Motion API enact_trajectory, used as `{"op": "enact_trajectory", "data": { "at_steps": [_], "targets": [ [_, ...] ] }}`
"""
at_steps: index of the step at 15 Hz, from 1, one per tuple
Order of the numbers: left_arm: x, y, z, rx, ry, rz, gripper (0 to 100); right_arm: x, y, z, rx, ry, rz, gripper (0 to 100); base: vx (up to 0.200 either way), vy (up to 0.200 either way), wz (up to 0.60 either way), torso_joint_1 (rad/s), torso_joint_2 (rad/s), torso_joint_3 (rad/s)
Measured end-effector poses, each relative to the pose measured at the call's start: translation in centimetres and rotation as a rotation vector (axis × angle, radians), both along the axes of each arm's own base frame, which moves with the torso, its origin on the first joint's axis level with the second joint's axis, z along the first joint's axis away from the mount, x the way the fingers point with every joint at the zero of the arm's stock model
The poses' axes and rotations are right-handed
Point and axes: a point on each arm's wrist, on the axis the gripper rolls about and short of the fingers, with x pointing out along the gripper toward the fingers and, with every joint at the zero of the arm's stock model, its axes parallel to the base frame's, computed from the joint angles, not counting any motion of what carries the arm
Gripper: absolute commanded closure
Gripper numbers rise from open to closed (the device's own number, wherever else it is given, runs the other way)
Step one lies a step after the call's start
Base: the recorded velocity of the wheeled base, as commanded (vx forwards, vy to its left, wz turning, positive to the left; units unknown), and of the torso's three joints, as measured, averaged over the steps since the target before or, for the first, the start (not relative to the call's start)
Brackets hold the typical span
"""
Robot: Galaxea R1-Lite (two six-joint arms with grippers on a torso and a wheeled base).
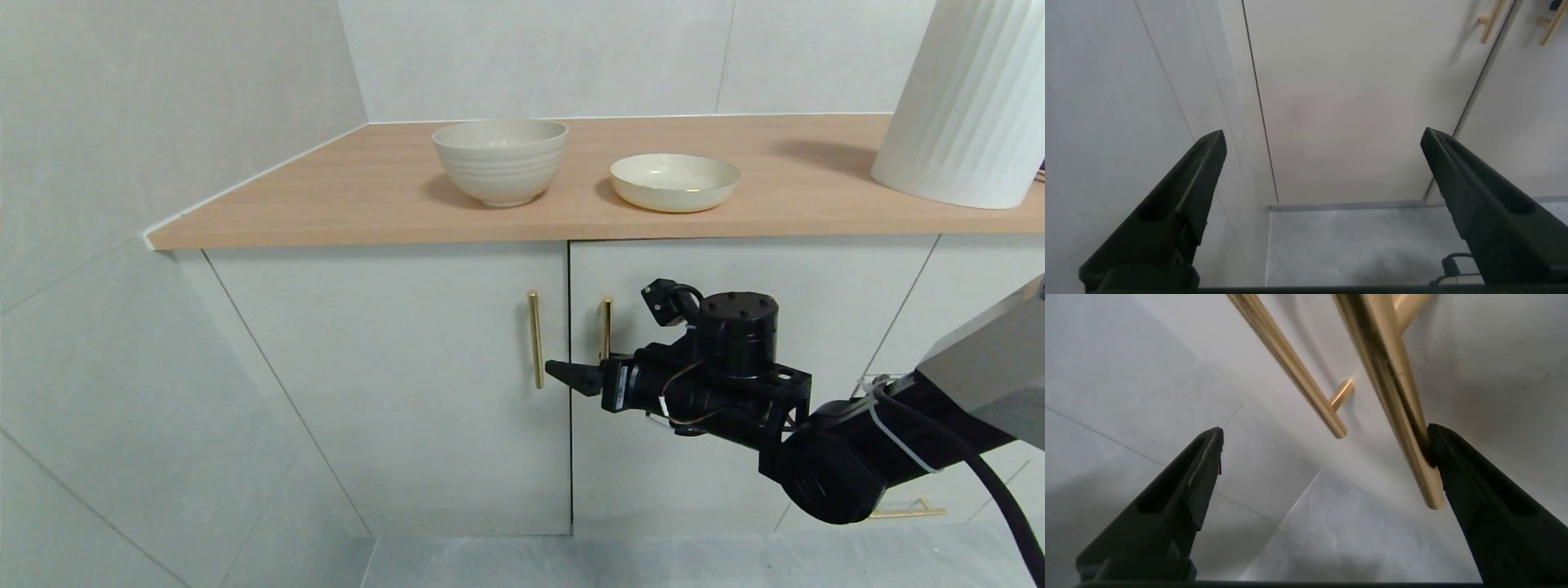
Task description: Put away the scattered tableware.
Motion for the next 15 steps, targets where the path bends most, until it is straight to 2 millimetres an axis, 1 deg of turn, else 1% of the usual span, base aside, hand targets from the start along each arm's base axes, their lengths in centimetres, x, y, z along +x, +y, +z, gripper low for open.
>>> {"op": "enact_trajectory", "data": {
  "at_steps": [6,15],
  "targets": [
    [0.0,0.0,0.0,0.0,0.0,0.0,0,-0.8,-0.5,0.4,0.0,0.004,0.009,0,0.0,0.0,0.0,0.0,0.0,0.0],
    [0.0,0.0,0.0,0.0,0.0,0.0,0,-4.2,-2.6,1.7,0.014,0.027,0.169,0,0.0,0.0,0.0,0.0,0.0,0.0]
  ]
}}
